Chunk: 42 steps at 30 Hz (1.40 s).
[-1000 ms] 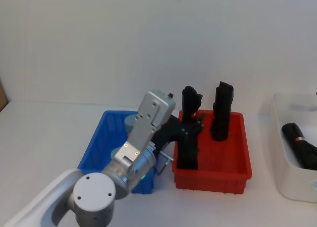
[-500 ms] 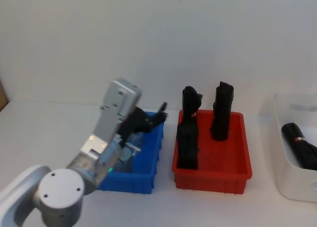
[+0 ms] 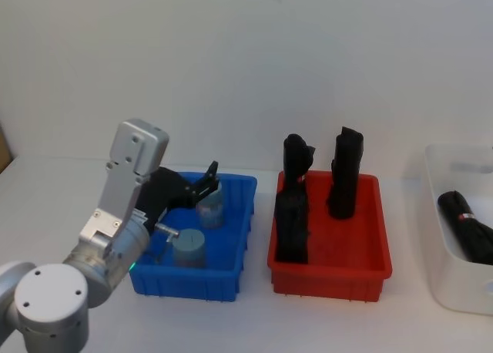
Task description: Pick the cotton swabs from the blue box and place them into the white box.
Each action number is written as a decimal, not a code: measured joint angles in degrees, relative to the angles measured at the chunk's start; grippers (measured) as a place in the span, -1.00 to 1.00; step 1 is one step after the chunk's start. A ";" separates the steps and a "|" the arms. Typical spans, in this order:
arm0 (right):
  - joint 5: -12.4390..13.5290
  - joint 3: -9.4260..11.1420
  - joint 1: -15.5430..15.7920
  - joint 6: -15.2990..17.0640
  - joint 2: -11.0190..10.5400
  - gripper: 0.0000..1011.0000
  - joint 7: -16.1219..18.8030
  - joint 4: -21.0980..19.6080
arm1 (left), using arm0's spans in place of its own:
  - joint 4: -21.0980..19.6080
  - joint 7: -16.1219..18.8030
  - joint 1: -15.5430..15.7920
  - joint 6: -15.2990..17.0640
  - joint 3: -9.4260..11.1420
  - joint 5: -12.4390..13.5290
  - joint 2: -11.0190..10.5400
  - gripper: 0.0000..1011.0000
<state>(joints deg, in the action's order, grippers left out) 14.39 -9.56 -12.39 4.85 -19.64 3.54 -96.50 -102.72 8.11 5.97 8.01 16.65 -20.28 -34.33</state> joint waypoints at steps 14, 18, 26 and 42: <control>0.00 0.00 0.00 0.00 0.00 0.98 0.01 0.00 | 2.25 -10.94 1.12 5.72 -2.29 -3.46 -3.16 0.99; 0.00 -0.01 0.00 -0.01 0.00 0.98 0.01 0.00 | 3.08 -14.48 2.11 7.71 -2.60 -3.52 -3.63 0.99; 0.00 -0.01 0.00 -0.01 0.00 0.98 0.01 0.00 | 4.55 -18.88 3.59 10.52 -3.02 -3.60 -4.04 0.99; 0.01 0.00 0.00 -0.01 0.00 0.98 0.01 -0.01 | 7.66 -21.50 4.03 12.25 -3.01 -5.72 -3.38 0.99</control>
<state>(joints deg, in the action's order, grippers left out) 14.40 -9.57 -12.39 4.84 -19.64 3.55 -96.50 -95.06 -13.39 9.99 20.26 13.63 -26.00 -37.71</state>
